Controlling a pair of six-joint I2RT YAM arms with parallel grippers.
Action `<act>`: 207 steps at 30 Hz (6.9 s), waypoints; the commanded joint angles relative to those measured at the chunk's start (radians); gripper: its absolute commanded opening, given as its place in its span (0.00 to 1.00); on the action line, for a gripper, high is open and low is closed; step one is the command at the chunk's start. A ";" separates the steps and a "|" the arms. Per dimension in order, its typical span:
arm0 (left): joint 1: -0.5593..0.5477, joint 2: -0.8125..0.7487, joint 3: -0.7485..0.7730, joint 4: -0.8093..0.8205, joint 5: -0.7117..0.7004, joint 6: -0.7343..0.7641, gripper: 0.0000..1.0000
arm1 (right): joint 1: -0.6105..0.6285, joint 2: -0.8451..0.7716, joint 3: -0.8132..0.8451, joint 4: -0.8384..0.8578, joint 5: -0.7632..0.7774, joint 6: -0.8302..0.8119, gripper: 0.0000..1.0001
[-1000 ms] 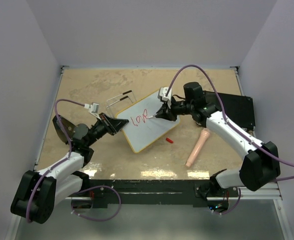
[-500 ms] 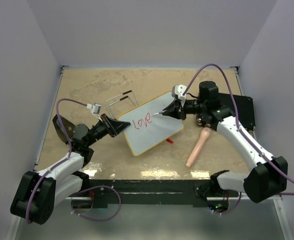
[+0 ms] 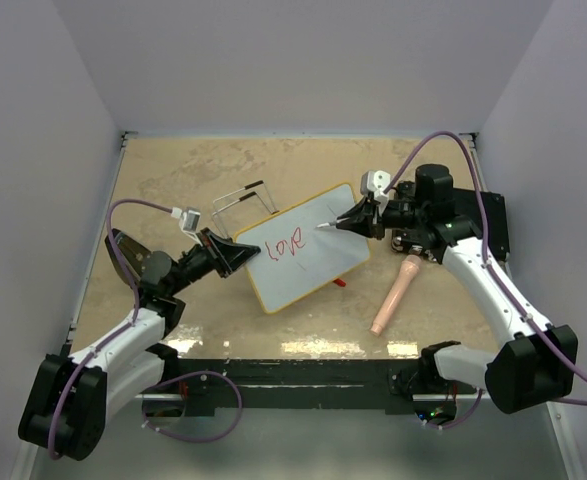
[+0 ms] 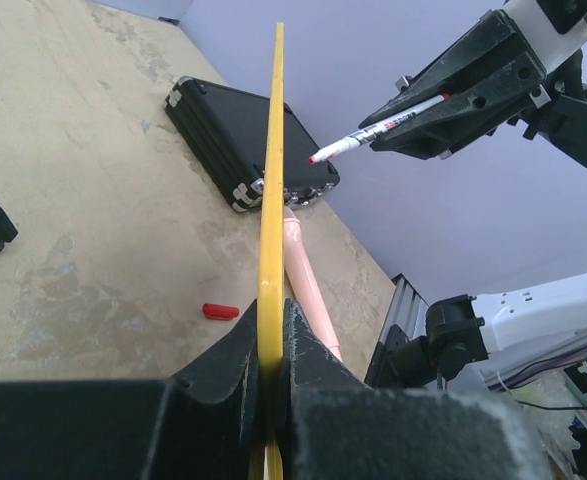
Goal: Write a sentence on the whiteboard
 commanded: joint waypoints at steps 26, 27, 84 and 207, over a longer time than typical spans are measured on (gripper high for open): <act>-0.056 0.062 0.025 0.191 -0.144 -0.084 0.00 | 0.071 -0.023 0.006 0.023 0.158 -0.007 0.00; -0.060 0.065 0.025 0.193 -0.145 -0.085 0.00 | 0.077 -0.023 0.001 0.029 0.169 0.001 0.00; -0.073 0.125 0.073 0.207 -0.104 -0.064 0.00 | 0.146 0.097 0.066 0.090 0.396 0.087 0.00; -0.013 0.031 0.007 0.174 -0.061 -0.072 0.00 | 0.036 0.029 -0.016 0.066 0.287 0.074 0.00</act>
